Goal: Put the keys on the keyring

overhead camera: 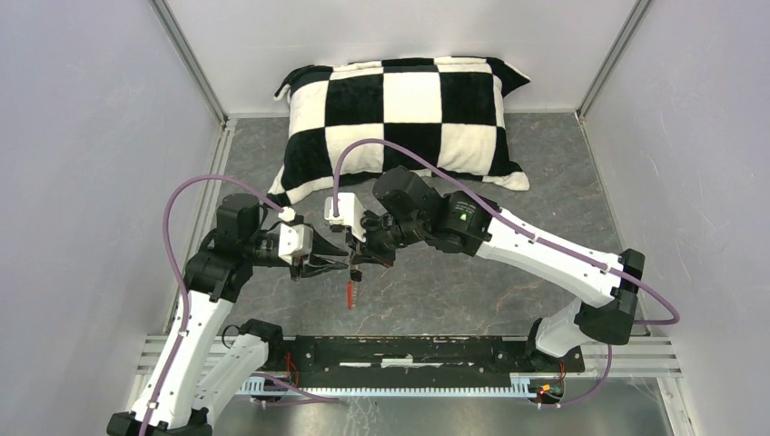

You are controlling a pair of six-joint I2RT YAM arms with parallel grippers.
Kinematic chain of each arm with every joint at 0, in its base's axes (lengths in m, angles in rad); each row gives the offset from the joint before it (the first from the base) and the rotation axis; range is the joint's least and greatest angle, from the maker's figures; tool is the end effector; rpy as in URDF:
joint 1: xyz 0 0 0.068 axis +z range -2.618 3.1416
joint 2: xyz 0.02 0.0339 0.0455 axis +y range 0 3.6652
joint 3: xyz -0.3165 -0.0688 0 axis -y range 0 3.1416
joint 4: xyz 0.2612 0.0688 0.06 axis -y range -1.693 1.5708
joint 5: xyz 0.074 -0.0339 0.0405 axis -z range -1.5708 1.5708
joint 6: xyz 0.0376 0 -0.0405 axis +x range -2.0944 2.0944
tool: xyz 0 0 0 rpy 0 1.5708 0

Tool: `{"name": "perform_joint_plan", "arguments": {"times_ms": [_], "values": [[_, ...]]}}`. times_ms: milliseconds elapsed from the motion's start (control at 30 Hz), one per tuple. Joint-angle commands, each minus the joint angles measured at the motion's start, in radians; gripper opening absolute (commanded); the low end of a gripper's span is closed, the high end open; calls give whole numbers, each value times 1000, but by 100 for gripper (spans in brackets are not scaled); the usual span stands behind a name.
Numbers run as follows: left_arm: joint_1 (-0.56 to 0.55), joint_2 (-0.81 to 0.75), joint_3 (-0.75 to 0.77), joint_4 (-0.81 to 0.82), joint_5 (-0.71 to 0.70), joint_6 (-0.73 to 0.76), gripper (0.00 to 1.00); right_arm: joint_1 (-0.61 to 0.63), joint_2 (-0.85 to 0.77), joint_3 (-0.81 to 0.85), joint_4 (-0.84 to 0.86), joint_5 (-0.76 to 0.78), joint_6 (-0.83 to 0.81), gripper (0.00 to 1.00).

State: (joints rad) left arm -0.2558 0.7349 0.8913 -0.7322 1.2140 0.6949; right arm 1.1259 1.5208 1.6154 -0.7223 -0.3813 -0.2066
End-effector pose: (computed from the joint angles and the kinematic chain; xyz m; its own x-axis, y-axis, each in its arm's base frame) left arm 0.0945 -0.0611 0.3782 0.1388 0.1949 -0.9710 0.9892 0.0186 0.1452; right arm 0.1366 0.3190 0.4501 -0.0489 -0.5450 -0.8370 -0.9987 0.0161 0.0479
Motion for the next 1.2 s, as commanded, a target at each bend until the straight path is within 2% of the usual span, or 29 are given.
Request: {"name": "perform_joint_plan", "arguments": {"times_ms": [0, 233, 367, 433, 500, 567, 700, 733, 1000, 1167], "values": [[-8, -2, 39, -13, 30, 52, 30, 6, -1, 52, 17, 1, 4, 1], [-16, 5, 34, -13, 23, 64, 3, 11, 17, 77, 14, -17, 8, 1], [-20, 14, 39, -17, 24, 69, 2, 11, 23, 88, 34, -24, 19, 2], [-20, 10, 39, -3, 35, 46, 2, 10, -12, 59, 73, 5, 34, 13], [-20, -8, 17, 114, 50, -112, 2, -1, -72, -21, 156, 37, 49, 18], [-20, -46, -29, 301, 74, -310, 2, -23, -172, -142, 301, 46, 90, 25], [-20, -129, -137, 808, 38, -742, 2, -74, -325, -343, 524, 22, 165, 34], [-20, -134, -150, 874, 22, -815, 2, -88, -347, -364, 561, 11, 181, 34], [-29, -113, -168, 1114, -12, -1099, 2, -138, -344, -369, 688, -114, 284, 35], [-43, -115, -168, 1120, -36, -1105, 2, -139, -311, -342, 709, -175, 311, 35]]}}
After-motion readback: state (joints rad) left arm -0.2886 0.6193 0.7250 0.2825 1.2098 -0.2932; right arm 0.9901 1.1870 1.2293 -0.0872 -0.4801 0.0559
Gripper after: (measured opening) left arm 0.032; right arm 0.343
